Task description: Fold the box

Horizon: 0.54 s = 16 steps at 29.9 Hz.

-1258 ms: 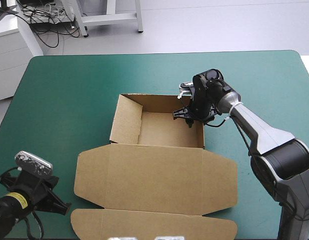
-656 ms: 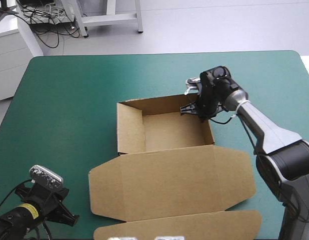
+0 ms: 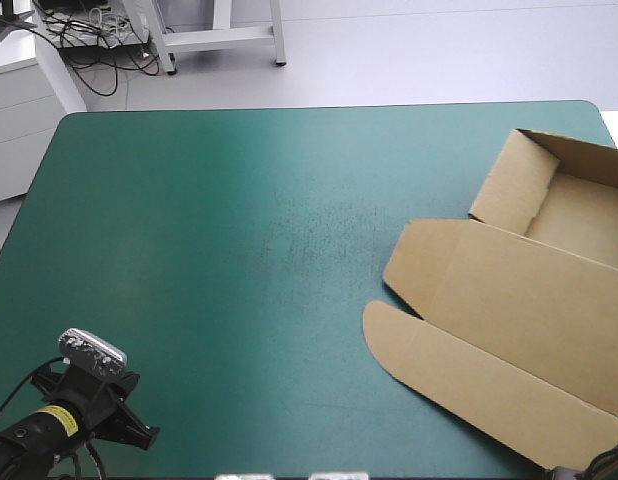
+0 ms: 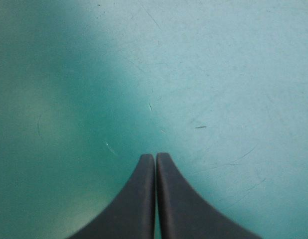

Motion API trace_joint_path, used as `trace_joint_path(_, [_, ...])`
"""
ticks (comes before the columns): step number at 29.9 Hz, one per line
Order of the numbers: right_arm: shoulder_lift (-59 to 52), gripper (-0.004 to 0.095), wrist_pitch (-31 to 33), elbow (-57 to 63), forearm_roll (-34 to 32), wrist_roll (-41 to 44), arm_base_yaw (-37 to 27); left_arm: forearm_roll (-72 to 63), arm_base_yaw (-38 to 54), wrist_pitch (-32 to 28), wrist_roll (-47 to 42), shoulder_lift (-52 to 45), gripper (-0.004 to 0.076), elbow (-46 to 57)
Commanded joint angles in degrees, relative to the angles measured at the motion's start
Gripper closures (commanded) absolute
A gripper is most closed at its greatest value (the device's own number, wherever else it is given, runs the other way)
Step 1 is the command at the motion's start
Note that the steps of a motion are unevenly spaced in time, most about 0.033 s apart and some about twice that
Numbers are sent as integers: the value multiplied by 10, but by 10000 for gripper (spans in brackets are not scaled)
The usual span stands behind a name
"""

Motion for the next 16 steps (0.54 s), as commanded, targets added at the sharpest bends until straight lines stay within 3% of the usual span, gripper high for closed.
trace_joint_path(1, [-29, 909, 11, -13, 13, 19, -53, 0, 0, -33, -1, 4, 734, -14])
trace_joint_path(6, [-26, 885, 11, -13, 50, 52, -76, 0, 0, -33, -1, 4, 734, -14])
trace_joint_path(12, [-25, 612, 11, -13, 42, 52, -76, 0, 0, -33, -1, 4, 734, -14])
trace_joint_path(16, [-26, 557, 11, -13, 42, 53, -76, 0, 0, -33, -4, 4, 734, -14])
